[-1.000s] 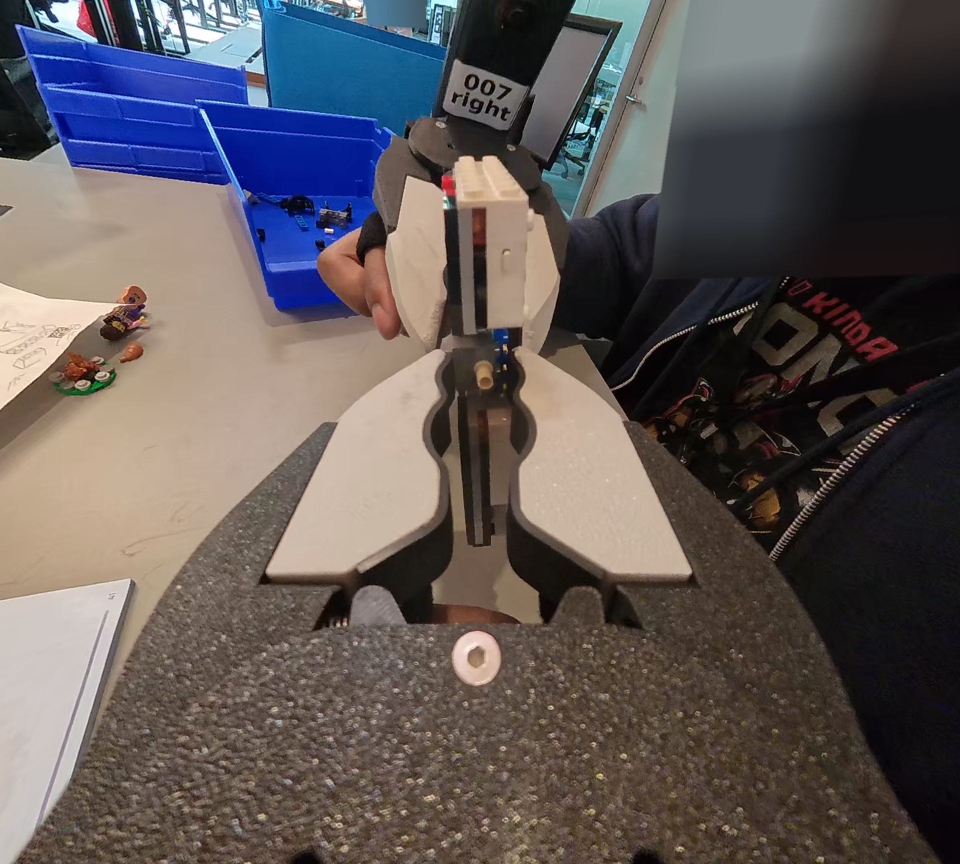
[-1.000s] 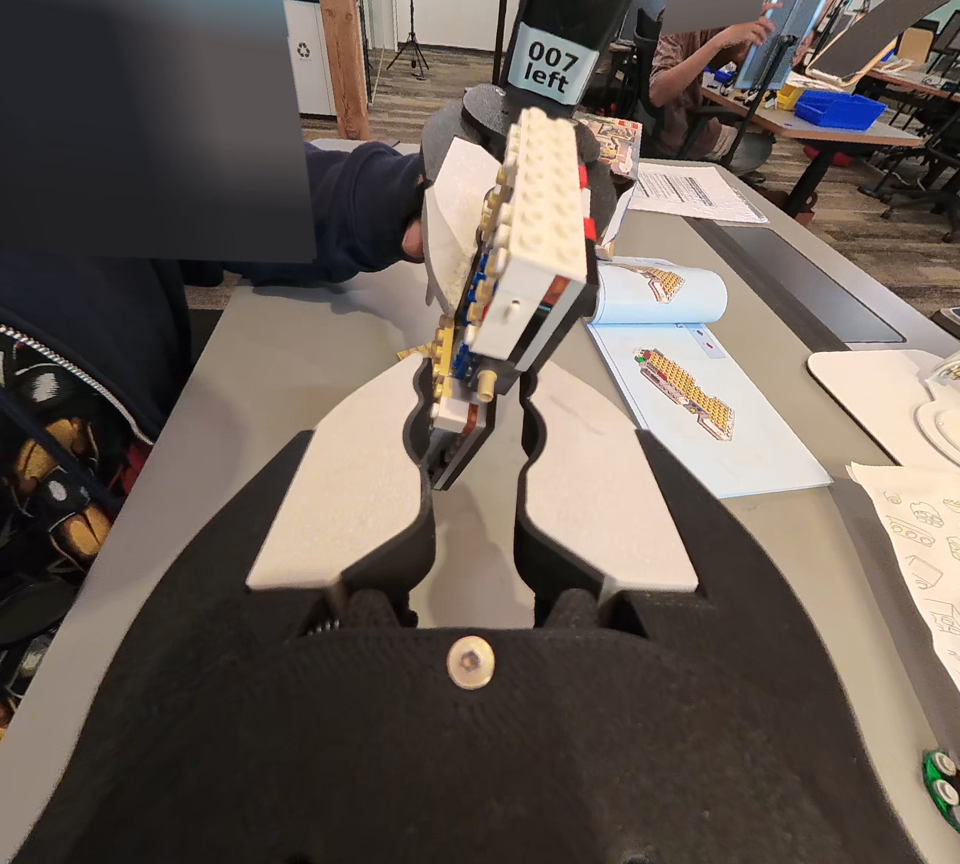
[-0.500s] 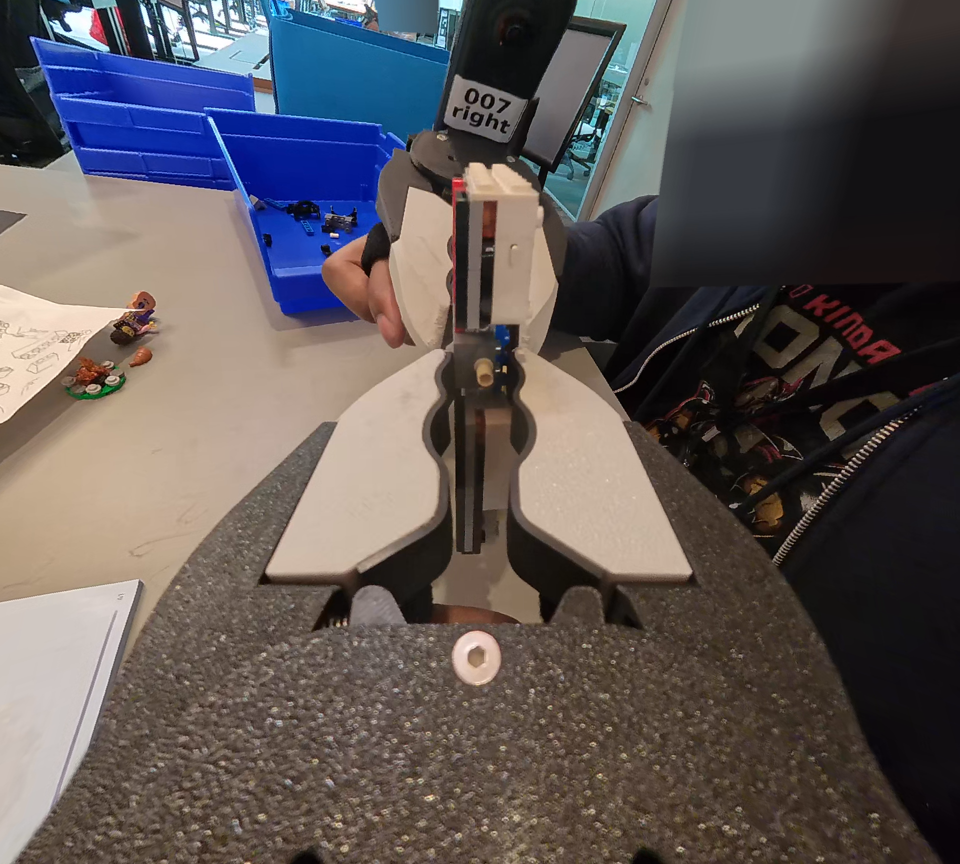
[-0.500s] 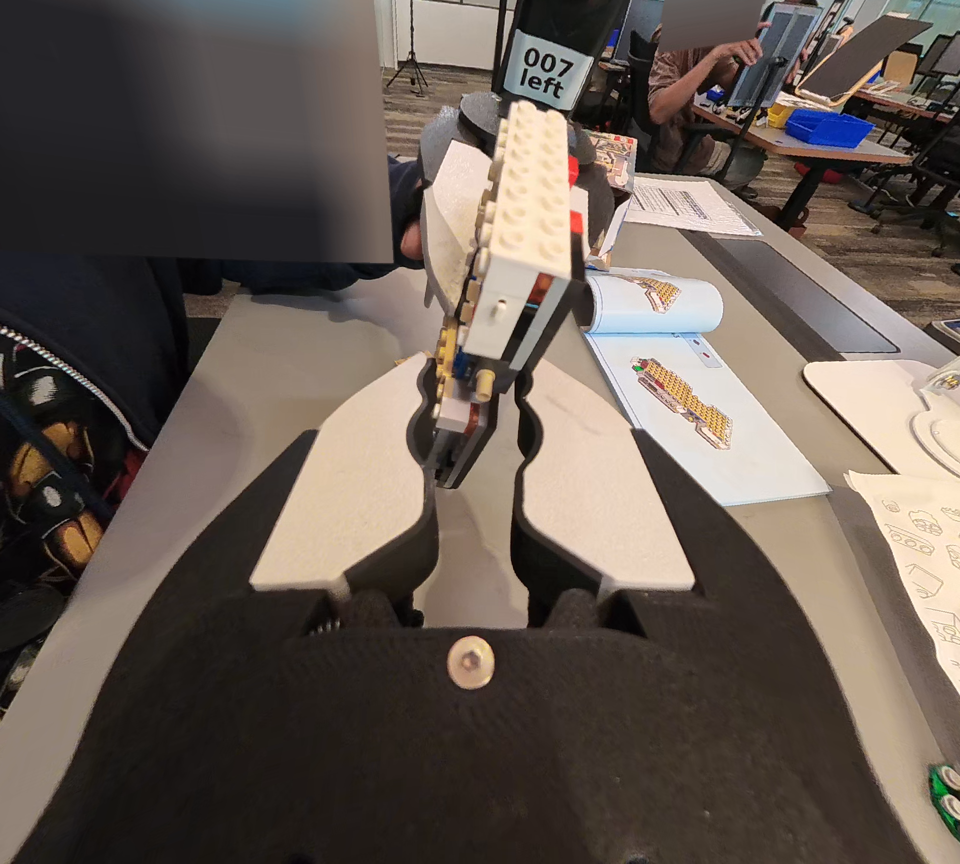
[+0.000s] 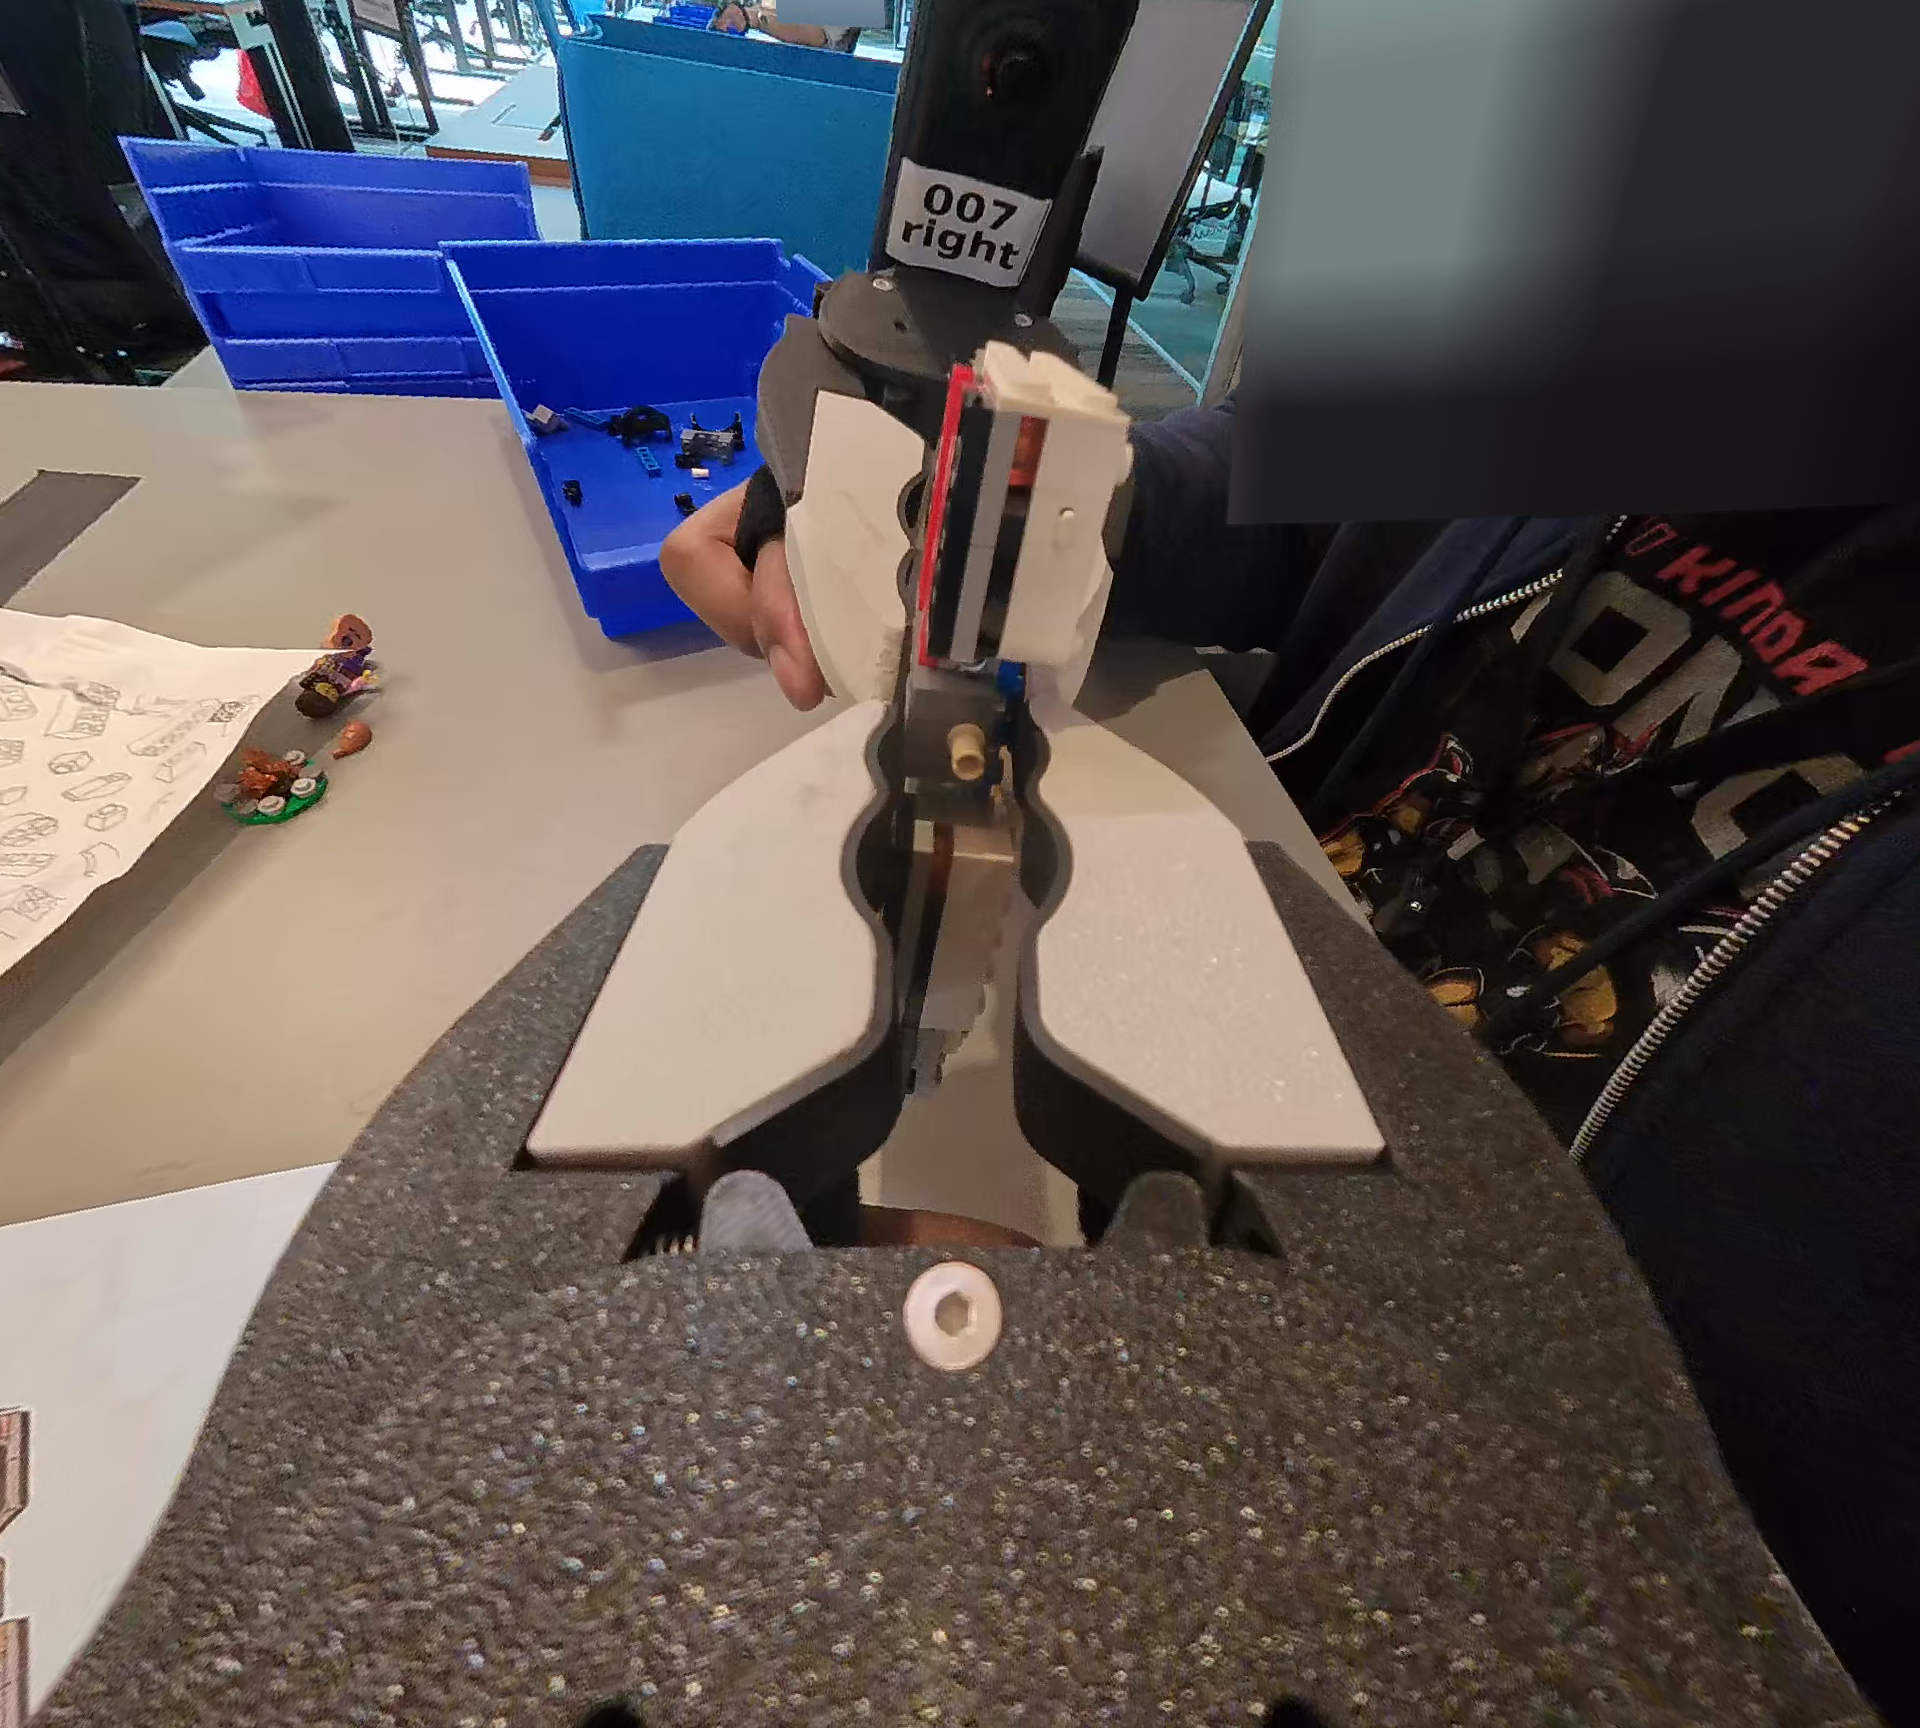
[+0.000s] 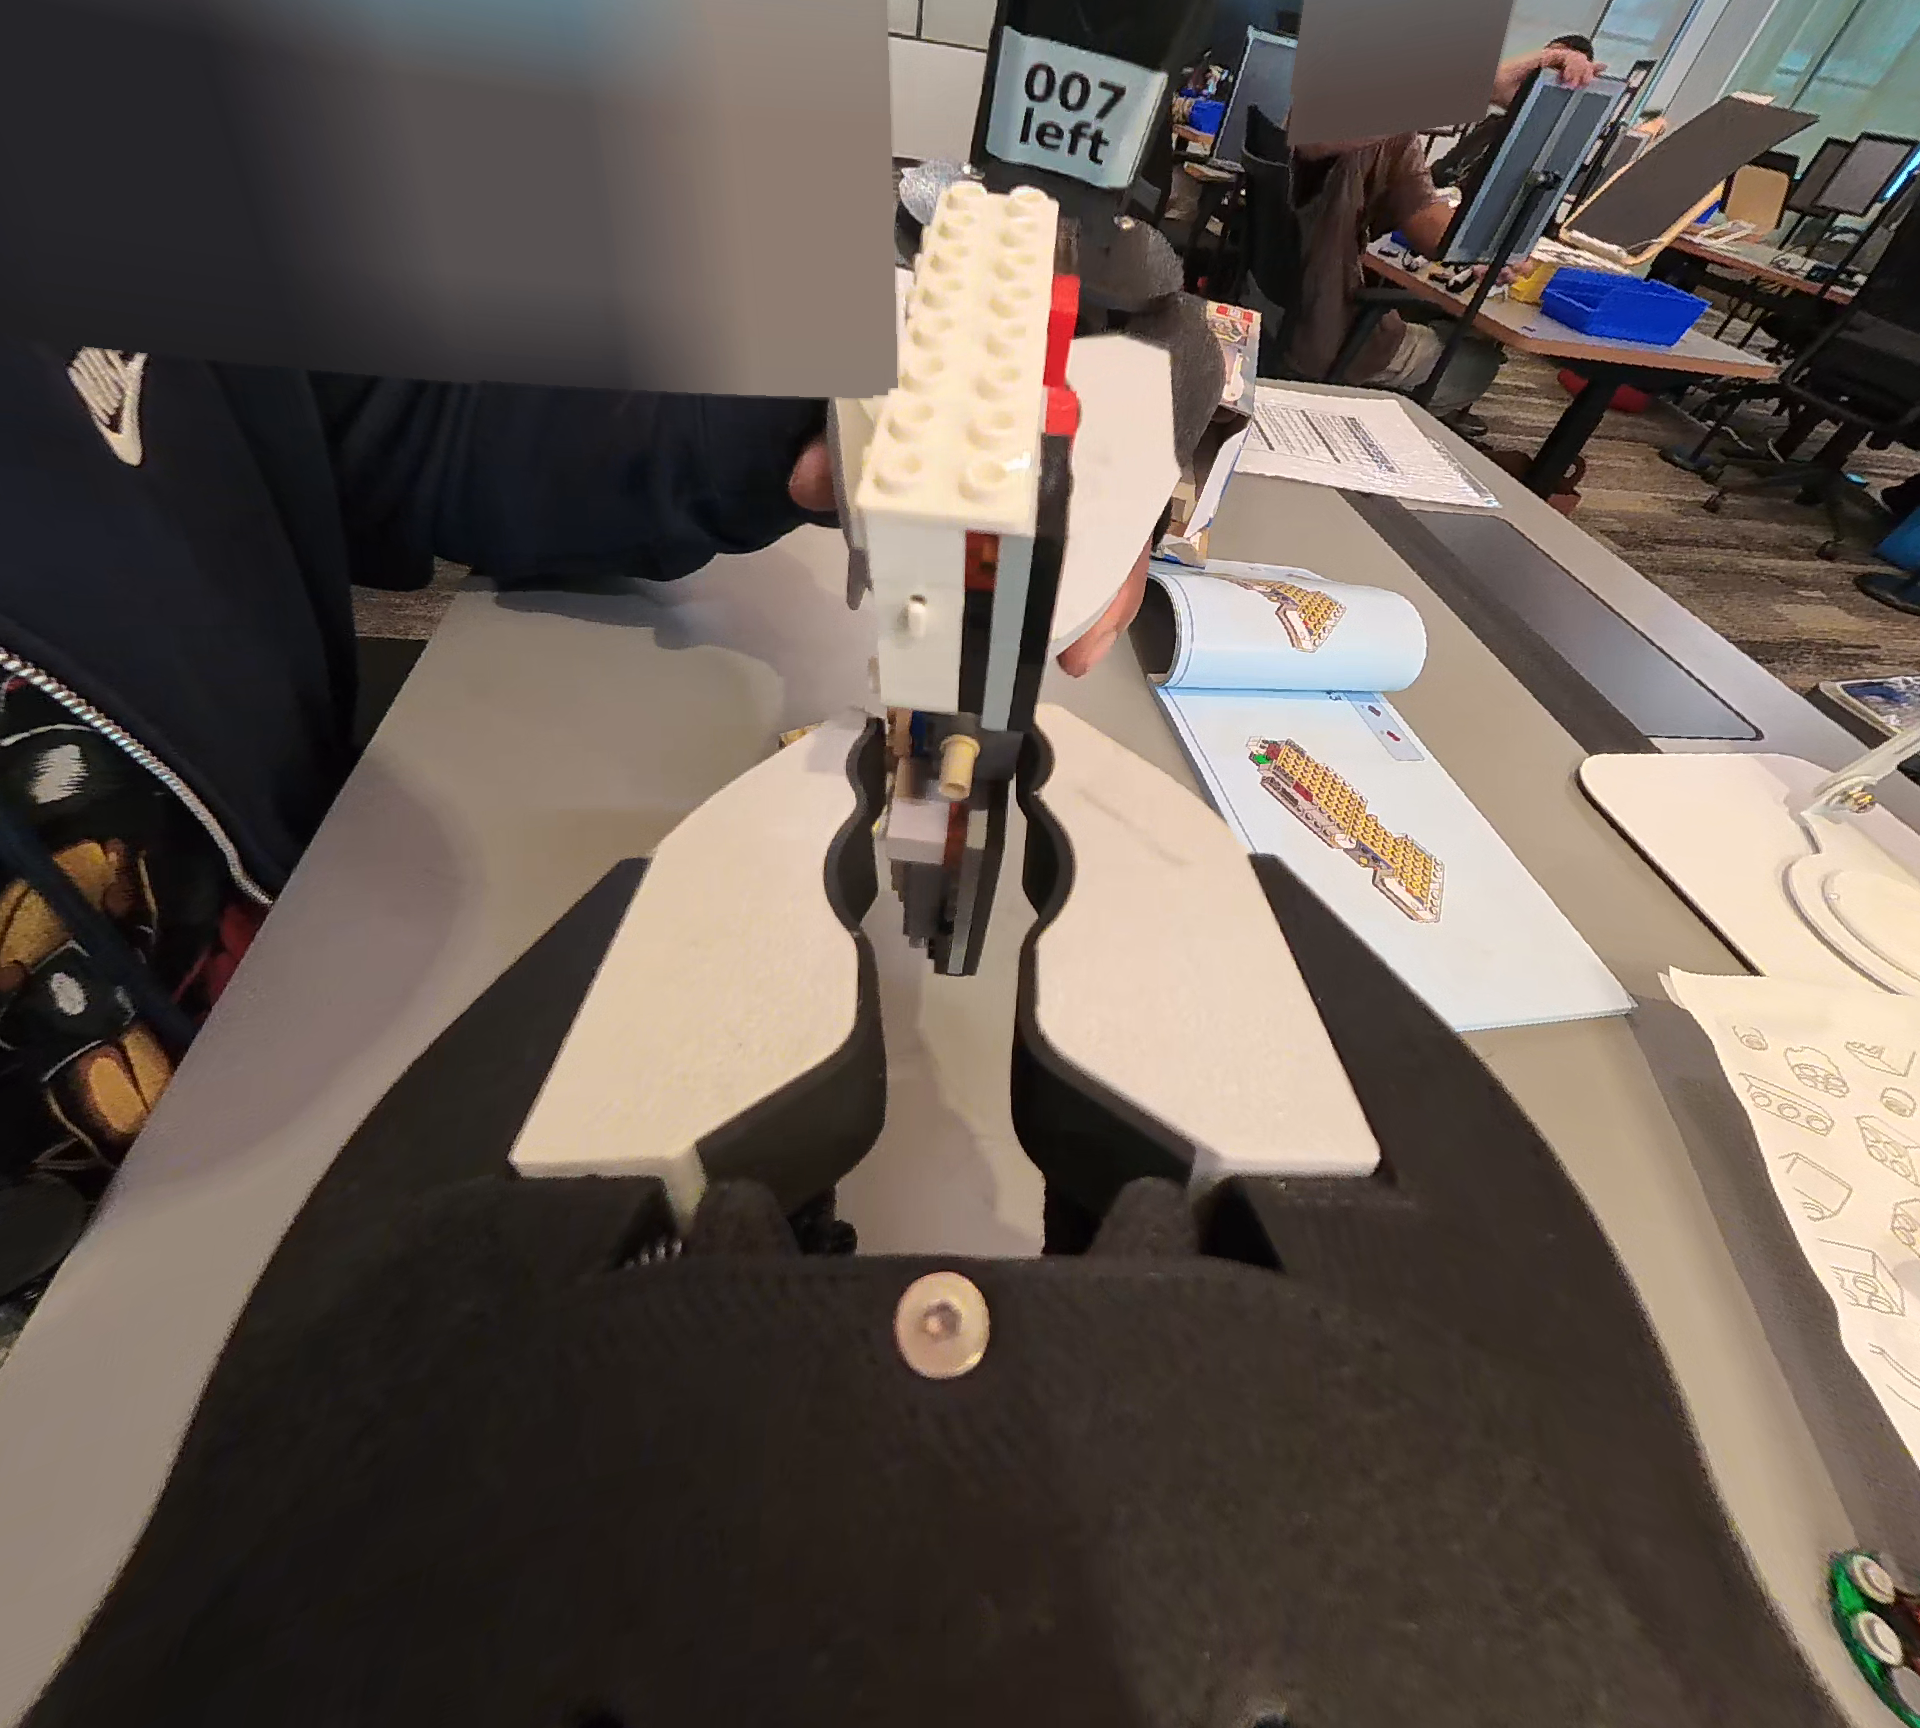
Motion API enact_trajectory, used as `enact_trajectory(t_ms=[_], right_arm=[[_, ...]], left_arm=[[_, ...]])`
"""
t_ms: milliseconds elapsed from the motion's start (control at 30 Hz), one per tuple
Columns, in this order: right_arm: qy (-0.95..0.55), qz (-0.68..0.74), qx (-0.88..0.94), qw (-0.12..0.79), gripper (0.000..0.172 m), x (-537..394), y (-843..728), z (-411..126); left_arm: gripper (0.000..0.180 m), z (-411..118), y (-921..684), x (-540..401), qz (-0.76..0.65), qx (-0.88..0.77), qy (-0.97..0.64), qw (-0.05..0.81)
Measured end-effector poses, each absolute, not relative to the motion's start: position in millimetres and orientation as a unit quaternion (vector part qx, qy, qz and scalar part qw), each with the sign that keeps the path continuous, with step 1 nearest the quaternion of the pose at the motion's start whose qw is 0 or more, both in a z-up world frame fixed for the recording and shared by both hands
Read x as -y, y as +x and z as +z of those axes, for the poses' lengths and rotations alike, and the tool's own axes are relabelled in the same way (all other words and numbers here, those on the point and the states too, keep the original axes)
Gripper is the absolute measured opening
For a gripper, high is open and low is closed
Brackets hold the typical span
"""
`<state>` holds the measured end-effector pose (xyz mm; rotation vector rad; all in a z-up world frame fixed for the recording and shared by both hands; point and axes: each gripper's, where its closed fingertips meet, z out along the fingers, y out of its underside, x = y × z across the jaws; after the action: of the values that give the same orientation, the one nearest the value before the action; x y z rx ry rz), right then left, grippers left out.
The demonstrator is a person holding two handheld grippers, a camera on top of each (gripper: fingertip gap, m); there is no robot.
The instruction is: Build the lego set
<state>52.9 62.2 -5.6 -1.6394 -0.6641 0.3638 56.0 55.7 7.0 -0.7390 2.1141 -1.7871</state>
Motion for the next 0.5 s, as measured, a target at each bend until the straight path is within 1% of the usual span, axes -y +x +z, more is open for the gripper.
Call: enact_trajectory(t_ms=[133, 200, 233, 500], right_arm=[[-0.707, 0.161, 0.289, 0.625, 0.023, -61.5, 52.0, -2.3], [-0.703, 0.165, 0.282, 0.632, 0.018, -61.4, 53.6, 1.3], [-0.702, 0.168, 0.282, 0.632, 0.018, -60.7, 53.8, 1.8], [-0.710, 0.190, 0.250, 0.630, 0.018, -65.5, 61.2, -1.5]], left_arm=[[0.020, 9.1, 54.9, -55.1, -0.619, -0.731, -0.251, 0.142], [0.022, 7.0, 54.5, -54.4, -0.612, -0.737, -0.247, 0.147], [0.020, 6.7, 54.3, -54.3, -0.611, -0.737, -0.248, 0.148], [0.020, 5.7, 63.2, -59.2, -0.633, -0.709, -0.286, 0.121]])
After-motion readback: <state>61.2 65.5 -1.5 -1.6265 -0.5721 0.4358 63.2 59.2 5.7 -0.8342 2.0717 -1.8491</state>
